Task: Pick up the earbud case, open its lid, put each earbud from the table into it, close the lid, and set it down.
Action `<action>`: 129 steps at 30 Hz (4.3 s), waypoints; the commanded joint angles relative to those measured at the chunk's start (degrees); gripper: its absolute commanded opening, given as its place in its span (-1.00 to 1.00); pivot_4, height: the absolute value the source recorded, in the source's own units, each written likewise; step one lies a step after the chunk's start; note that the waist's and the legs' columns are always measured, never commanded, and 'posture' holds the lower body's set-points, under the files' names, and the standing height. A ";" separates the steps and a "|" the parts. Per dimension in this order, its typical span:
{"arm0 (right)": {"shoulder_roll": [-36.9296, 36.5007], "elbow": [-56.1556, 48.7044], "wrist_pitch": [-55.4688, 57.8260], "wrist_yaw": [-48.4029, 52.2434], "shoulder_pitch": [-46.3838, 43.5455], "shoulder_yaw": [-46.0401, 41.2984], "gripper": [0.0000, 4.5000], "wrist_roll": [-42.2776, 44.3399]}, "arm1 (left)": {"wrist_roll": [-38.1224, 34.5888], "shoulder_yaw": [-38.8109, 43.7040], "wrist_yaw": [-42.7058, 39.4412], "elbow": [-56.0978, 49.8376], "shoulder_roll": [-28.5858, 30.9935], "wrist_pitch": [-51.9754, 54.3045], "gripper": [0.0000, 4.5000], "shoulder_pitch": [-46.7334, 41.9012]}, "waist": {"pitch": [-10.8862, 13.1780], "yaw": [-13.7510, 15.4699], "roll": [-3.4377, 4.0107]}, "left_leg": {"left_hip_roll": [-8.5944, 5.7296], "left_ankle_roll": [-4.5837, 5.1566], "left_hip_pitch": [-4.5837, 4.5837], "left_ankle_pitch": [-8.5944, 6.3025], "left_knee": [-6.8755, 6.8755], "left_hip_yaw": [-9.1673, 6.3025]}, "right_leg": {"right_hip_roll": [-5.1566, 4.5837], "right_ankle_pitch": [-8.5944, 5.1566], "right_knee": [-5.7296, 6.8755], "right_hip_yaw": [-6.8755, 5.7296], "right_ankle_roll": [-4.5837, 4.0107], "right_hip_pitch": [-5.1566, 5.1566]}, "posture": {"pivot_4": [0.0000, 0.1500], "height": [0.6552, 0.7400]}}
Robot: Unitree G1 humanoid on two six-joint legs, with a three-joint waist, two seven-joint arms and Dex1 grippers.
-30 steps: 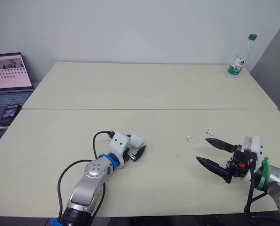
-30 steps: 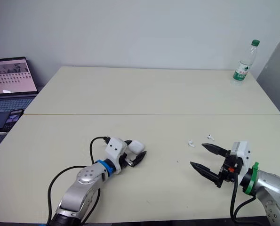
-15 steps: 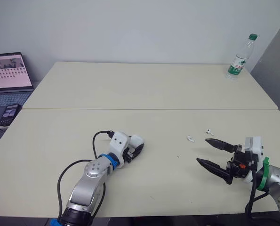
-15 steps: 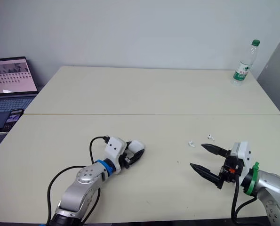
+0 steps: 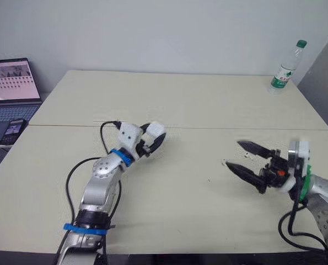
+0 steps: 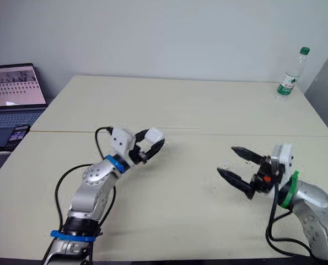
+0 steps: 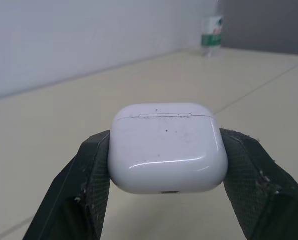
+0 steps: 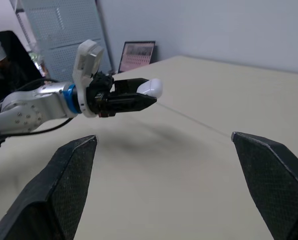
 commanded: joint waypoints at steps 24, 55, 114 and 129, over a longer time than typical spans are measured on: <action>-8.33 14.54 39.48 -44.09 -24.66 5.39 1.00 63.34 | -0.18 -9.60 -17.45 10.52 -8.20 -18.77 0.24 -9.92 | 0.02 -0.32 0.05 | 0.07 0.04 -0.80 0.00 0.04 -0.08 | 0.08 0.08 -0.24 0.00 0.05 -0.54 | 1.00 0.91; -11.23 13.20 37.98 -41.78 -22.88 6.37 -0.68 62.83 | -5.84 -10.13 -24.53 4.56 -3.70 -4.47 1.00 -7.64 | 0.01 -0.32 0.07 | 0.11 0.04 -0.81 0.00 0.06 -0.09 | 0.10 0.08 -0.22 -0.01 0.06 -0.56 | 1.00 0.91; -16.99 1.40 32.46 16.49 -30.99 25.45 -0.68 -5.87 | -19.75 -13.74 -38.14 -7.51 10.68 36.39 -0.34 -8.63 | 0.01 -0.24 0.11 | 0.08 0.03 -0.76 0.00 0.26 -0.11 | 0.12 0.09 0.00 -0.18 0.04 -0.62 | 1.00 0.91; -16.67 0.26 33.48 15.83 -30.42 21.98 0.40 -3.48 | -18.78 -13.04 -37.72 -6.75 10.14 35.53 -0.64 -8.27 | 0.01 -0.27 0.11 | 0.07 0.04 -0.75 -0.01 0.82 -0.17 | 0.14 0.04 0.70 -0.19 0.00 -0.67 | 1.00 0.91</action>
